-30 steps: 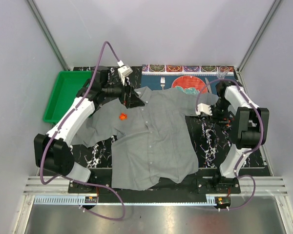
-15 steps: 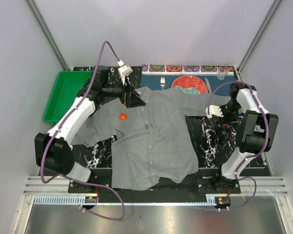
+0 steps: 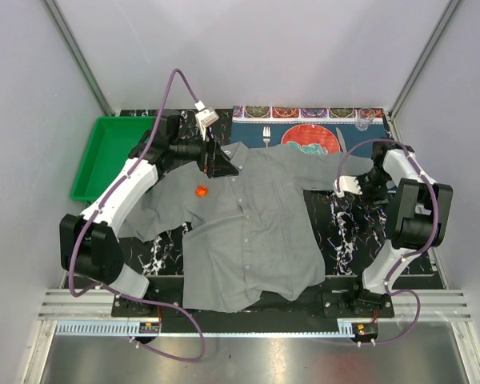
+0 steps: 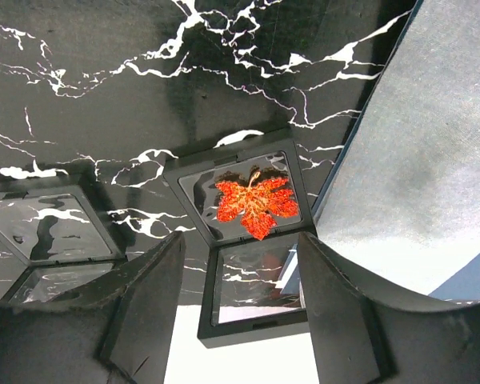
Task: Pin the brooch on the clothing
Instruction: Pick up the brooch from the brooch box.
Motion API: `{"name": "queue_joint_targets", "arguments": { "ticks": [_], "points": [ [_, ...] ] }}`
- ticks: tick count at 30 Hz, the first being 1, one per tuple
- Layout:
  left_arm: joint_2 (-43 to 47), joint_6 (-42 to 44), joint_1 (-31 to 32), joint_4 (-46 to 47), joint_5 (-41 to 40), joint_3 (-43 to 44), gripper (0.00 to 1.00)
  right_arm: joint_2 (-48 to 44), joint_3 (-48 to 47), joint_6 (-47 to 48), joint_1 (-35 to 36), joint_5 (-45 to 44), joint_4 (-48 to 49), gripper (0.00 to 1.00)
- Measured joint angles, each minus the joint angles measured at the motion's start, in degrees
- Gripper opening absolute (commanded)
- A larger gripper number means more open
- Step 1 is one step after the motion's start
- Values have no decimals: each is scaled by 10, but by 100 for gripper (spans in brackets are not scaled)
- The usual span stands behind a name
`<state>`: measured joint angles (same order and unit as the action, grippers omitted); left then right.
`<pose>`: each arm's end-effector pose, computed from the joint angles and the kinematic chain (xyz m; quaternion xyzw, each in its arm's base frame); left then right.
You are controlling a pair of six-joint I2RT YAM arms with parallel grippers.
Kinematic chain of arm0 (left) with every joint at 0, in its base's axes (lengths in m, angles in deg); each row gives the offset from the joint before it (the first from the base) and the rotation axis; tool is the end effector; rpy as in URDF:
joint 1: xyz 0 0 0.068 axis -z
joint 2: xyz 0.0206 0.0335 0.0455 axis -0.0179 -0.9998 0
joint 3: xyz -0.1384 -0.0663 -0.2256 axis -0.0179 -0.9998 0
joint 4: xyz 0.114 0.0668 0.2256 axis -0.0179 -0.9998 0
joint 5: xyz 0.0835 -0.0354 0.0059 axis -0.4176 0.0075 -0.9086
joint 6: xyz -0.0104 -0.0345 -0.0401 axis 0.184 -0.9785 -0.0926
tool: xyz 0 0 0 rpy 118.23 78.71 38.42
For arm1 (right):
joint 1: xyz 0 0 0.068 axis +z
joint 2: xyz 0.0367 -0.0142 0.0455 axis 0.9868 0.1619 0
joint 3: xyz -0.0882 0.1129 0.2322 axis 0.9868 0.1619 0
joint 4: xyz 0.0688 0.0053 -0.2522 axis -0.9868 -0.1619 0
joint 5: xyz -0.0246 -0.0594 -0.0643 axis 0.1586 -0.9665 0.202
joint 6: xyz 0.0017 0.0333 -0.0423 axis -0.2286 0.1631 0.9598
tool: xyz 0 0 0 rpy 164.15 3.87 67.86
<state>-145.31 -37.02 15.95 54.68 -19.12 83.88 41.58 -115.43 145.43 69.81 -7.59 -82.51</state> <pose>0.3122 -0.1268 0.3375 0.3290 0.7278 -0.4907 0.3482 0.3242 -0.0598 0.1968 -0.7795 0.6249 -0.0072 0.0423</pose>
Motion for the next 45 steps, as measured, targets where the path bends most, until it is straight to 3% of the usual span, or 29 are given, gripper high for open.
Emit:
{"name": "queue_joint_targets", "arguments": {
  "ticks": [27,45],
  "points": [
    [-7,-2,-9,0,1,0,97,44,15,0,1,-7,55,64],
    [-14,-6,-17,0,2,0,97,47,26,3,2,-14,81,43]
  ]
}}
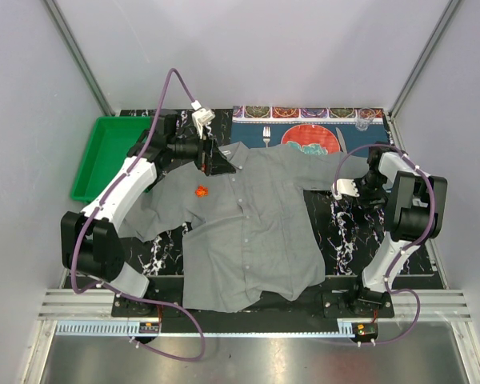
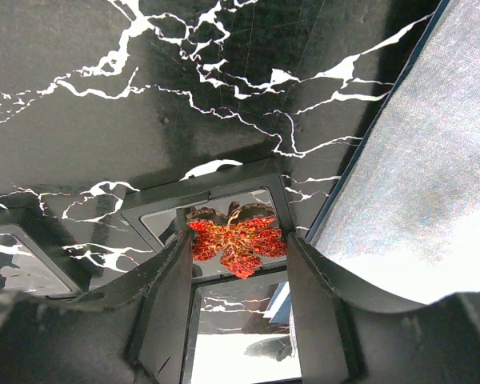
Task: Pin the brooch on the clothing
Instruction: Pick up the brooch from the brooch box.
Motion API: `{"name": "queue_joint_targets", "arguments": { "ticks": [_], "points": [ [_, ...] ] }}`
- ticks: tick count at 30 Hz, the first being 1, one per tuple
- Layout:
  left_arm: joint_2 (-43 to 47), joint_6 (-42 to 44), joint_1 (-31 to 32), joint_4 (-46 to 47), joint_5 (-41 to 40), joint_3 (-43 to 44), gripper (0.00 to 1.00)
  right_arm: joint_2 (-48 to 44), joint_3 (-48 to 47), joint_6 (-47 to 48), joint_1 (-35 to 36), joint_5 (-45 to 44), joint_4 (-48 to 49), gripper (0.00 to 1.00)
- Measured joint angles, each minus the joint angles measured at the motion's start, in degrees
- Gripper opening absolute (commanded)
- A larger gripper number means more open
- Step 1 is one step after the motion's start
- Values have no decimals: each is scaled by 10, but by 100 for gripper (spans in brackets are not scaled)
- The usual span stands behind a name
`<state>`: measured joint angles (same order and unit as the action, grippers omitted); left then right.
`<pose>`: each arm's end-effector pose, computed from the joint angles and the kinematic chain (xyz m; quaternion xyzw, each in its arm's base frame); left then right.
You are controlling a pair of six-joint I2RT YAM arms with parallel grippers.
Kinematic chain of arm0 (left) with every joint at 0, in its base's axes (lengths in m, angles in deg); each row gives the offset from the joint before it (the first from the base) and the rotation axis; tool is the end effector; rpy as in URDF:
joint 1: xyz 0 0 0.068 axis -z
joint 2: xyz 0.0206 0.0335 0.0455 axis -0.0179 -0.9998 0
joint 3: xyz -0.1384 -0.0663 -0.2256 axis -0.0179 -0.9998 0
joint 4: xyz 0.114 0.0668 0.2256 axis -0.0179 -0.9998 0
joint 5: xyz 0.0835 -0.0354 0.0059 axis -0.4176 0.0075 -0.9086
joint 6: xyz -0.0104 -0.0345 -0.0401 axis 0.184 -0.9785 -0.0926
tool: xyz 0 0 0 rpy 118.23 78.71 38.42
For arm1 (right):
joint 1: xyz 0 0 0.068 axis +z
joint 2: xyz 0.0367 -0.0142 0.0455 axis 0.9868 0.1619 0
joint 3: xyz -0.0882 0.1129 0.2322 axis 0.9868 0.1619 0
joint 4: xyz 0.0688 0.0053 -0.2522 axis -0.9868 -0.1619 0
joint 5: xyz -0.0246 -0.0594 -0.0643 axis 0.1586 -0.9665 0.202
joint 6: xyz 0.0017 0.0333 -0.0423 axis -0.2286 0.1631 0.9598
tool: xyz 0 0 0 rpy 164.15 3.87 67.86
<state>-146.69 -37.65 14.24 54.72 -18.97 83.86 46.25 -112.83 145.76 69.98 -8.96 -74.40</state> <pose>0.3209 -0.1189 0.3298 0.3101 0.7393 -0.4896 0.3429 0.3363 -0.0620 0.1608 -0.7822 0.6217 -0.0193 0.0351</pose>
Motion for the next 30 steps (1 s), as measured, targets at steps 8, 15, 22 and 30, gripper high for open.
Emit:
{"name": "queue_joint_targets", "arguments": {
  "ticks": [8,15,22,30],
  "points": [
    [0,0,0,0,1,0,96,-11,0,0,3,9,-12,43],
    [0,-2,0,0,2,0,96,-35,0,0,6,26,-35,43],
    [3,-24,-7,18,9,-15,96,-77,-15,1,27,85,-79,45],
    [65,-224,-78,226,32,-171,96,-104,-178,-52,156,217,-99,45]
  ]
}}
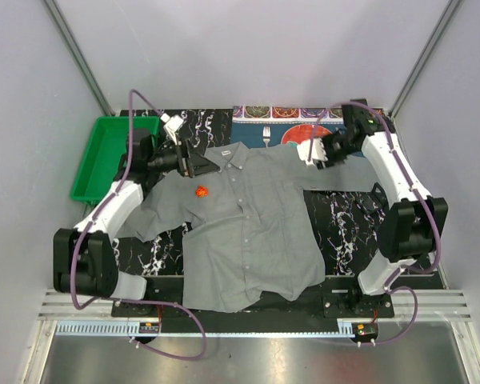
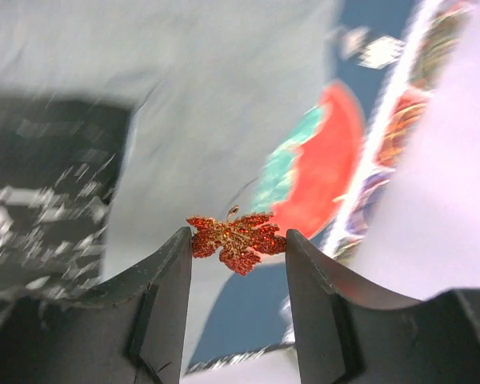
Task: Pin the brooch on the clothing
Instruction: Pick up the brooch from the brooch box, then open the brooch.
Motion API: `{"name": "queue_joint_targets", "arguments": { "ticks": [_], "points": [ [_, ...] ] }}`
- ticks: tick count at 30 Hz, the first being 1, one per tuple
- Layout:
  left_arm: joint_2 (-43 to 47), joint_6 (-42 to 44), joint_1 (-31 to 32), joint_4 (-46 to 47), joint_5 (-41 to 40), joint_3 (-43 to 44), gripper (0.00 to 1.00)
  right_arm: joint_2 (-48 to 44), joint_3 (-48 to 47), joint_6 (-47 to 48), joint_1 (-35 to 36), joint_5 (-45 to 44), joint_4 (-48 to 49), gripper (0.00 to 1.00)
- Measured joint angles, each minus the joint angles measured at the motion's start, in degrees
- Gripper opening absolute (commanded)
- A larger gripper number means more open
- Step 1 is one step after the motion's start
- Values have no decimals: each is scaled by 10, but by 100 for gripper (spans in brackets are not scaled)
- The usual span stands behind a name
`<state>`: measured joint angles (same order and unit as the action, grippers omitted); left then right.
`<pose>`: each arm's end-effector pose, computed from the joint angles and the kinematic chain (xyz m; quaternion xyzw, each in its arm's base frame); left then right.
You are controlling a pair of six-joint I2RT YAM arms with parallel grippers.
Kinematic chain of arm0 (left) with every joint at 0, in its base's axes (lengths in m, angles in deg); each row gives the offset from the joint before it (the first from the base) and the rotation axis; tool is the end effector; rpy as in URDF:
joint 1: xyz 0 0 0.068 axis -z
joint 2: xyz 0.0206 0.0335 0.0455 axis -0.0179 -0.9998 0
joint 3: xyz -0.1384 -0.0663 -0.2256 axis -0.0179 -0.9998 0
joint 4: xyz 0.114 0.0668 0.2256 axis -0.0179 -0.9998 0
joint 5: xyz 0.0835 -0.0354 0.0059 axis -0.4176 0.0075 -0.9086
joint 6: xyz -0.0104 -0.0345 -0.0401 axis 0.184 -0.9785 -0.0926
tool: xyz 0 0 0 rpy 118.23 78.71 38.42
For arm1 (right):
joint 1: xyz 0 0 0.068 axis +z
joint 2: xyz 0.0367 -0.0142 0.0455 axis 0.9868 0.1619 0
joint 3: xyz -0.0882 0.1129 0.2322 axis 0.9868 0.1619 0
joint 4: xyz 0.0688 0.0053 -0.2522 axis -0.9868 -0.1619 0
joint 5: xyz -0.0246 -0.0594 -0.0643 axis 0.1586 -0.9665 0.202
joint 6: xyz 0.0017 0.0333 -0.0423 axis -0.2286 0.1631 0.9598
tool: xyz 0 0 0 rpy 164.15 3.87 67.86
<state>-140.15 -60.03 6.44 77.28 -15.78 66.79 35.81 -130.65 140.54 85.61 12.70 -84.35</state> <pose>0.3075 -0.0718 0.2989 0.1729 0.7450 -0.5428 0.3472 0.3423 0.0441 0.3039 -0.8240 0.4934 -0.0202 0.2778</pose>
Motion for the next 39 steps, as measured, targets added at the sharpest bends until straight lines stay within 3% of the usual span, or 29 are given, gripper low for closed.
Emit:
{"name": "queue_joint_targets", "arguments": {
  "ticks": [5,9,13,17,25,39],
  "points": [
    [79,-129,-7,154,-7,-89,96,-18,-101,-205,88,89,89,47],
    [160,-149,0,210,-54,-98,93,-45,-142,-381,139,121,191,48],
    [206,-109,38,182,-140,-57,81,-96,-135,-528,170,129,294,48],
    [223,-49,109,117,-243,-15,75,-154,-87,-616,198,122,369,48],
    [216,23,167,32,-331,31,67,-224,61,-651,283,51,435,49],
    [167,72,213,-41,-362,80,63,-232,96,-628,349,-52,442,49]
  ]
}}
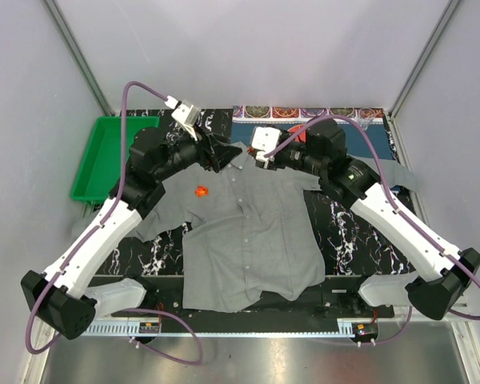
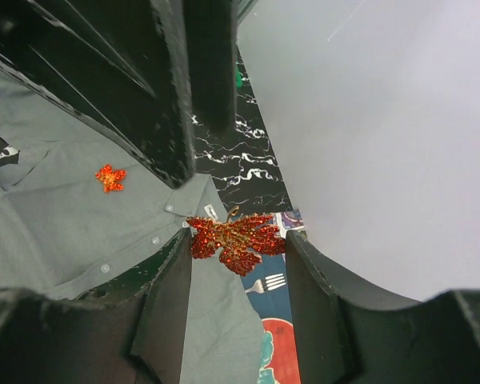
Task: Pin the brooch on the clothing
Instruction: Open the brooch.
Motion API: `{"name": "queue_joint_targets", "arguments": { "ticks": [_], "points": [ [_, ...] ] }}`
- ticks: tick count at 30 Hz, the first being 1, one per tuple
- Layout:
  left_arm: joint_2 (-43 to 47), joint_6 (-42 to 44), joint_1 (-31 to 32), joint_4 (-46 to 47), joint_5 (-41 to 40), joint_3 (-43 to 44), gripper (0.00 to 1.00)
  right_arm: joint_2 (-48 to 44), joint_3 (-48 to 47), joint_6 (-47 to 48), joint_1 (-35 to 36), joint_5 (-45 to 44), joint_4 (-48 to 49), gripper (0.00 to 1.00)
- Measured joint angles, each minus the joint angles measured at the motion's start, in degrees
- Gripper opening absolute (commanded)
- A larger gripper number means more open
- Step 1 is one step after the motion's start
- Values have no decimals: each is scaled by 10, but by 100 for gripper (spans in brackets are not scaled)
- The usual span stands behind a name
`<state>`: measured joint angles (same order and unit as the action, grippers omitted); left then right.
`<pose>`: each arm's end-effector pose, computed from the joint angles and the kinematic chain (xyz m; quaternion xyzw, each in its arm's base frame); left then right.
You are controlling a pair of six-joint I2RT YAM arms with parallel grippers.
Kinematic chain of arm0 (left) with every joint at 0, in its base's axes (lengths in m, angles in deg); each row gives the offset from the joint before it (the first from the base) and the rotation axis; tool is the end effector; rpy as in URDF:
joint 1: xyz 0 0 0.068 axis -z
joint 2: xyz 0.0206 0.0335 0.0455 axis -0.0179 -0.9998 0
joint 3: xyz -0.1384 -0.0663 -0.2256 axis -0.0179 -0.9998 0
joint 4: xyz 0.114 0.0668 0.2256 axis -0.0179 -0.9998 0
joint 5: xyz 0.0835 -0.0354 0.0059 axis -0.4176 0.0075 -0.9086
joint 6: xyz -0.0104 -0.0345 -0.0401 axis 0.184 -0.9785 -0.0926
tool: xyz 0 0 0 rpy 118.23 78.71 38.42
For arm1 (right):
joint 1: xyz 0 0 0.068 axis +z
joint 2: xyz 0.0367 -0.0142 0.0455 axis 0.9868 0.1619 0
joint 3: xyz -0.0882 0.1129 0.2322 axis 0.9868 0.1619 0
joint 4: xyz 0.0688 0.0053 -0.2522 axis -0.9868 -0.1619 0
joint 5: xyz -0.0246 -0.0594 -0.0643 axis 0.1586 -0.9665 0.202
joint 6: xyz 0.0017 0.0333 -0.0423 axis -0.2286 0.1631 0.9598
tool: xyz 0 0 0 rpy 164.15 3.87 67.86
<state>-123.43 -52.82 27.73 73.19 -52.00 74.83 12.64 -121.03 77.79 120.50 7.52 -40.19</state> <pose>0.2182 -0.1370 0.4167 0.2140 0.6745 -0.4187 0.5691 0.2165 0.1956 0.4338 -0.5912 0.4834 0.0940 0.6387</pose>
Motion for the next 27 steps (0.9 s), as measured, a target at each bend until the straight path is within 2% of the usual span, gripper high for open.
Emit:
{"name": "queue_joint_targets", "arguments": {
  "ticks": [14,27],
  "points": [
    [-39,-14,33,9,1,25,61,-13,15,21,20,-19,0,50],
    [-62,-32,48,18,3,28,39,-30,32,40,35,-34,0,50]
  ]
}}
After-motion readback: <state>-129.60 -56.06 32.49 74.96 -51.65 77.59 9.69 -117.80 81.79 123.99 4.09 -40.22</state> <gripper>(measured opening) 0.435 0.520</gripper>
